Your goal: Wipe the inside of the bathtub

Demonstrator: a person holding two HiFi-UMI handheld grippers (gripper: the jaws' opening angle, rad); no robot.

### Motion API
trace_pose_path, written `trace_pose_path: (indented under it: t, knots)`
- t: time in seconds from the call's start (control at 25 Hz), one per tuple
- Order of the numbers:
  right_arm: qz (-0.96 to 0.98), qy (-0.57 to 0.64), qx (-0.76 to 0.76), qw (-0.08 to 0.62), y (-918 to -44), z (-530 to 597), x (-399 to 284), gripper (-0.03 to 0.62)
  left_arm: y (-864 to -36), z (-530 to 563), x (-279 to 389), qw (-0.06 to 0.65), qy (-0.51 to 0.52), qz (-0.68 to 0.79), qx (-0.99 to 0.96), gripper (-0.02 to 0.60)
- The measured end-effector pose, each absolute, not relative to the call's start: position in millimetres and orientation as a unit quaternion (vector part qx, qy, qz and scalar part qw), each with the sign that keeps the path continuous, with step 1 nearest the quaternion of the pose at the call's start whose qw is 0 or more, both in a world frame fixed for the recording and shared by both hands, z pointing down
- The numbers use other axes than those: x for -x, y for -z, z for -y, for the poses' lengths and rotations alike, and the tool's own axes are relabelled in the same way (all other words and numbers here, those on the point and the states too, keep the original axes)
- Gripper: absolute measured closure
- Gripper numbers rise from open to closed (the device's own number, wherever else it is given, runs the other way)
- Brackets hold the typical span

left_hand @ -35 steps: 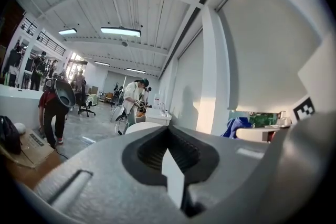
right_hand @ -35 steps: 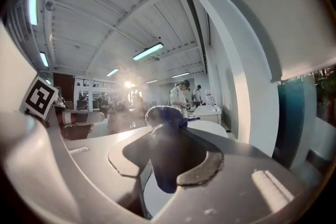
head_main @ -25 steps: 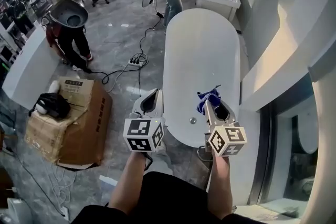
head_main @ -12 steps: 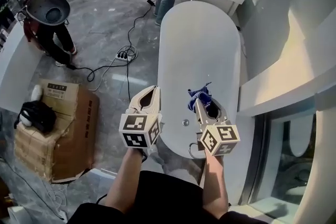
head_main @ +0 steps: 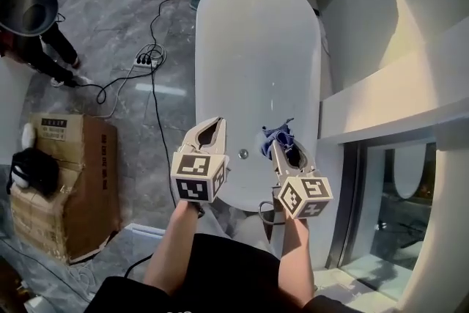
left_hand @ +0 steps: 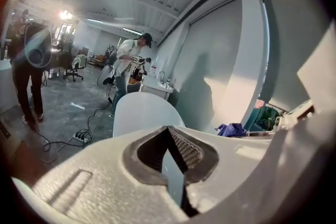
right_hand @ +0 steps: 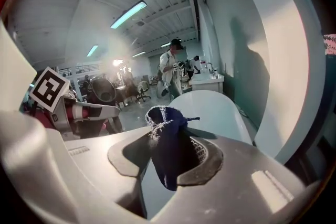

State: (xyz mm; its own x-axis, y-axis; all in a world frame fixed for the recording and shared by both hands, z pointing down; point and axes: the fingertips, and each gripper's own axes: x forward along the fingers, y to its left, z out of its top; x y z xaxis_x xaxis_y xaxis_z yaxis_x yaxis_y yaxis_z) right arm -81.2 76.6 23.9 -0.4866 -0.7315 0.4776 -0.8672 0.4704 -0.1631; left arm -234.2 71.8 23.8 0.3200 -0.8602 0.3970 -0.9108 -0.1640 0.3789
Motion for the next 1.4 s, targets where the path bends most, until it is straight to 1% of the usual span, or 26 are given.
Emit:
trace_pose_path:
  t: [0.28,0.44,0.64,0.8,0.92,1.04,1.24,1.4]
  knots:
    - [0.856,-0.203,-0.453,0.141,-14,-40,57,0.462,-17,-48,209,0.268,-0.072,0.597,-0.752,0.578]
    - [0.860,-0.208,-0.448,0.131,-9,-22,28,0.462,-6,-33,182,0.260,-0.080,0.601,-0.752,0.578]
    - [0.855,-0.241,-0.438,0.134,-37,-13,-16,0.462,-19,-29,143,0.261,-0.110,0.609,-0.741,0.578]
    - [0.844,-0.274,-0.438,0.143,-68,-10,-35,0.462,-37,-28,134,0.268,-0.132,0.610,-0.734,0.578]
    - [0.839,-0.290,-0.437,0.147,-94,-6,-32,0.462,-62,-15,143,0.274,-0.151,0.612,-0.726,0.578]
    - [0.824,-0.316,-0.449,0.141,-126,2,-23,0.462,-101,9,150,0.268,-0.205,0.595,-0.730,0.578]
    - [0.794,-0.363,-0.466,0.147,-176,7,2,0.462,-157,41,151,0.303,-0.242,0.543,-0.745,0.578]
    - [0.776,-0.387,-0.476,0.146,-219,21,19,0.462,-206,72,150,0.313,-0.273,0.504,-0.758,0.578]
